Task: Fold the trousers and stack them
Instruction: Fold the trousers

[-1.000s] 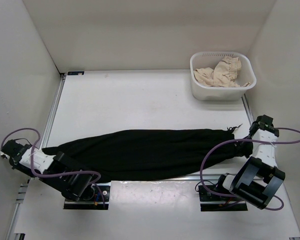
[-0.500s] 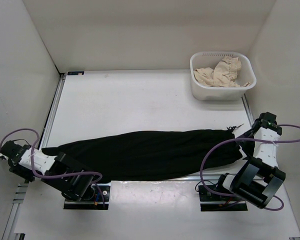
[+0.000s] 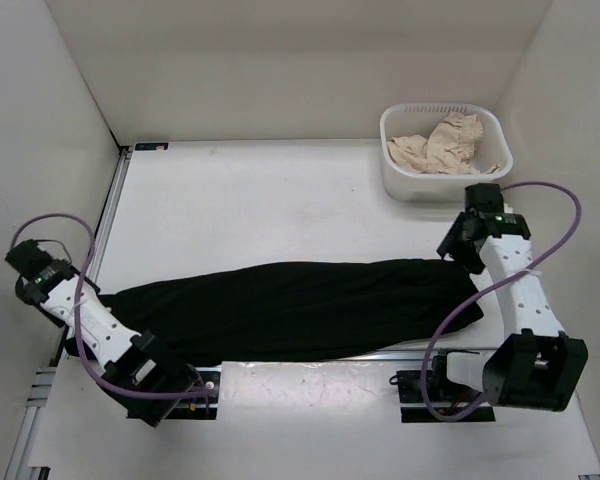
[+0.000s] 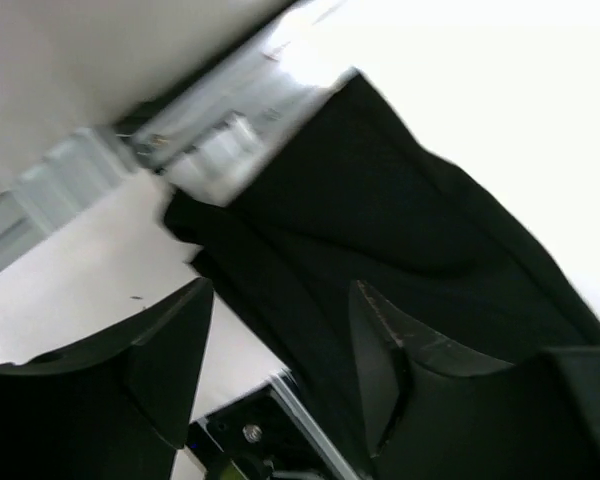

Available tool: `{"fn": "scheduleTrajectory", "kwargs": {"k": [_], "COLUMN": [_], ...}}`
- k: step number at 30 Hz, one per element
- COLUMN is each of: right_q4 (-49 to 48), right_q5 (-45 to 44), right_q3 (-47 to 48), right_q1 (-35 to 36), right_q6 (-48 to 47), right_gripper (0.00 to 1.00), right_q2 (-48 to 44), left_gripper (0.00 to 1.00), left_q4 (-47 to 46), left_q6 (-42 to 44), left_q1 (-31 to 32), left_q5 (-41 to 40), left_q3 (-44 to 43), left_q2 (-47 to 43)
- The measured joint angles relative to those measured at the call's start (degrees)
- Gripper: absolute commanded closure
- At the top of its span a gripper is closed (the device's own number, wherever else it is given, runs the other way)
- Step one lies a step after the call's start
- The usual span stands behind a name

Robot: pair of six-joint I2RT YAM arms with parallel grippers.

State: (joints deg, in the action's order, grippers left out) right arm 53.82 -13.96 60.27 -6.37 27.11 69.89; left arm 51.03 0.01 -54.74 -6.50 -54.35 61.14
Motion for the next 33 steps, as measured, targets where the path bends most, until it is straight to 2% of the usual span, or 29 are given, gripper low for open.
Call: {"fn": "scheduleTrajectory", "kwargs": {"k": [2, 3, 7, 9, 10, 11, 17, 24, 27, 29, 33], "right_q4": [-0.79, -1.51, -4.22, -6.19, -6.97, -7.65, -9.97, -7.65, -7.74, -8.37, -10.38], "right_q5": [-1.36, -1.53, -1.05, 0.07, 0.81, 1.57, 5.16, 8.35, 6.69, 5.44, 3.58], "right_q3": [1.18, 1.09, -2.32, -5.05, -6.21, -7.13, -7.04, -1.01, 4.33, 8.15, 14.84], "right_q1": [5.42, 7.93, 16.63, 20.33, 21.57, 22.53, 20.94, 11.56, 8.66, 7.48, 6.43], "right_q6": [0.96, 1.51, 5.79, 8.07, 9.05, 10.21, 14.16, 17.66, 17.44, 16.46, 12.35], "right_gripper": [0.45, 0.55, 0.71, 0.72, 0.78, 0.80, 0.82, 0.82, 0.81, 0.78, 0.69], "right_q2": [-0.13, -0.20, 1.16, 3.65, 5.46, 7.82, 24.06, 29.81, 33.51, 35.93, 38.75], "left_gripper": [0.38, 0.39, 0.46, 0.52, 0.53, 0.53, 0.56, 0.56, 0.47, 0.34, 0.27], "left_q4": [0.92, 1.29, 1.09, -0.42, -1.38, -2.29, -6.49, -9.73, -10.16, -10.95, -11.04], "left_q6": [-0.02, 0.00, -0.02, -0.04, 0.00, 0.02, 0.20, 0.20, 0.48, 0.55, 0.22], "left_q1": [4.37, 6.38, 14.93, 18.99, 20.83, 22.32, 26.69, 34.77, 37.46, 38.93, 40.61], "left_q5": [0.35, 0.35, -1.60, -3.32, -4.26, -5.29, -9.20, -9.40, -9.38, -9.01, -7.76], "left_q3": [0.24, 1.09, 6.86, 10.19, 11.63, 12.63, 11.21, 3.76, -1.62, -5.42, -11.32], "left_q2": [0.00, 0.33, 5.31, 9.07, 11.19, 13.40, 23.26, 30.62, 35.34, 38.10, 40.87]}}
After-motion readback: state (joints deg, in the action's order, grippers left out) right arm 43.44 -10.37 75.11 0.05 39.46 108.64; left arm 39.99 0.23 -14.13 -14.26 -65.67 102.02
